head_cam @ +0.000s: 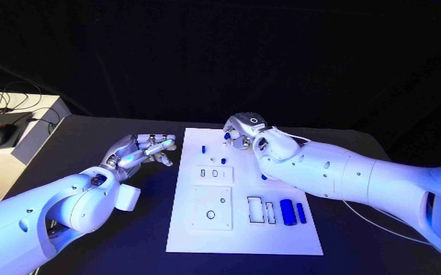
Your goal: Assemble the parts on the task board
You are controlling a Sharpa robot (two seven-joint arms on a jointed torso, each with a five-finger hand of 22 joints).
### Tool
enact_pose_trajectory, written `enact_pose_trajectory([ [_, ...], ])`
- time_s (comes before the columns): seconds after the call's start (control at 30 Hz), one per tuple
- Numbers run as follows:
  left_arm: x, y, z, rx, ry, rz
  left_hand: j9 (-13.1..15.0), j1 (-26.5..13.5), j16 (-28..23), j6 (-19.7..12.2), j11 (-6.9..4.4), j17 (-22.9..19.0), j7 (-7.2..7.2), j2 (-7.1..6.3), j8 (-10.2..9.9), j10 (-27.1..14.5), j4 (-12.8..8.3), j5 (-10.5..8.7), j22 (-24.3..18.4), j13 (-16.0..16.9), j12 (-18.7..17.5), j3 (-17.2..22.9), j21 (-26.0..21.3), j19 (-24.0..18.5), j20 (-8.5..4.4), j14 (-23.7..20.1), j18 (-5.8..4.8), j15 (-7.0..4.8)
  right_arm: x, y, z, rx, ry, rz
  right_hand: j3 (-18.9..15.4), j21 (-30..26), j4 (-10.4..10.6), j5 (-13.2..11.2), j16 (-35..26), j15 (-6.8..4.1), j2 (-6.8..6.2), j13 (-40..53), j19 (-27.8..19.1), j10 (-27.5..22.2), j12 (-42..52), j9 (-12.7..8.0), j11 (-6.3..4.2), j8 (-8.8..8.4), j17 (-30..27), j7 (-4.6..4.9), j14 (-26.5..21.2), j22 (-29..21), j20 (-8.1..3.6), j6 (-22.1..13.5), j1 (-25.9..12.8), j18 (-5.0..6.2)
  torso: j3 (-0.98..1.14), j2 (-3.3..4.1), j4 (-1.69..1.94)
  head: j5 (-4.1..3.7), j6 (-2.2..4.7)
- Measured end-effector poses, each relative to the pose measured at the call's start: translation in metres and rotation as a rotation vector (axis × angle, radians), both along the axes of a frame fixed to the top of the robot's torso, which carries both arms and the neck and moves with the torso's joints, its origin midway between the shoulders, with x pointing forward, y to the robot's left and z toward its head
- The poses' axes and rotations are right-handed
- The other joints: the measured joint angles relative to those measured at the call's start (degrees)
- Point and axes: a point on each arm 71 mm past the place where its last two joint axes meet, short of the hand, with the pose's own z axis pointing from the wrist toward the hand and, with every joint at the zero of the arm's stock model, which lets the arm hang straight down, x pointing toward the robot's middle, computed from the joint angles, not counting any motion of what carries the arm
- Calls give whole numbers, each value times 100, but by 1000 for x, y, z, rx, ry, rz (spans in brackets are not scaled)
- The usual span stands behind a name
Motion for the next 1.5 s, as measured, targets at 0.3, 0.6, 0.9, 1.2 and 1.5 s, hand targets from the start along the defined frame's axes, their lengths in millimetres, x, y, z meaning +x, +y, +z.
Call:
enact_pose_trajectory([
  [0.3, 0, 1, 0, 1, 0, 3, 0, 0, 0, 0, 0, 1, 0, 0, 0, 0, 0, 0, -7, 0, 0, 0, 0, 0, 0, 0, 0, 0, -14, -44, 17, 89, -3, -22, -53, 377, -54, -29, 46, -146, -39, 197, -27, 707, 233, 0, -102, 0, 46, 2, 40, 288, -61, -11, 39, -50, 23, -6, -56, -7, 54],
  [0.6, 1, 3, -1, 3, 0, 7, 0, 0, 0, 0, 0, 1, 0, 0, 0, 0, 0, 0, -7, 0, 0, 0, 0, 0, 0, 0, 0, 0, -21, -87, 30, 124, 32, -67, -1369, 1125, 103, 36, 265, -317, 145, 4296, -7, 312, 3702, 4, -496, 0, 399, -57, -6, 700, -321, -184, 277, -232, 64, -14, -120, -24, 97],
  [0.9, 1, 3, -2, 3, 2, 7, 0, 0, 0, 0, 0, 2, 0, 0, 0, 0, 0, 0, -6, 0, 0, 0, 0, 0, 0, 0, 0, 0, -15, -112, 25, 108, 131, -126, -1248, 1667, 238, 73, 592, -234, 32, 6324, 1, 381, 5577, 13, -409, 0, 724, -22, -12, 700, -206, -248, 134, -366, 100, -13, -147, -10, 80],
  [1.2, 1, 3, -3, 2, 4, 5, 0, 0, 0, 1, 0, 2, -1, 0, 0, 0, 0, 0, -6, 0, 0, 0, 0, 0, 0, 0, 0, 0, -6, -113, 17, 93, 208, -159, -1240, 1786, 375, 73, 697, -192, -14, 6709, -19, 504, 5976, 13, -326, 0, 818, -49, -50, 699, -186, -280, 88, -405, 97, -8, -135, -36, 35],
  [1.5, 1, 3, -3, 2, 5, 5, 0, 0, 0, 0, 0, 3, -1, 0, 0, 0, 0, 0, -6, 0, 0, 0, 0, 0, 0, 0, 0, 0, 0, -117, 12, 85, 253, -192, -1248, 1786, 443, 73, 700, -184, -14, 6721, -19, 533, 5986, 18, -337, 0, 838, -63, -41, 698, -186, -305, 89, -406, 85, -13, -128, -37, -15],
])
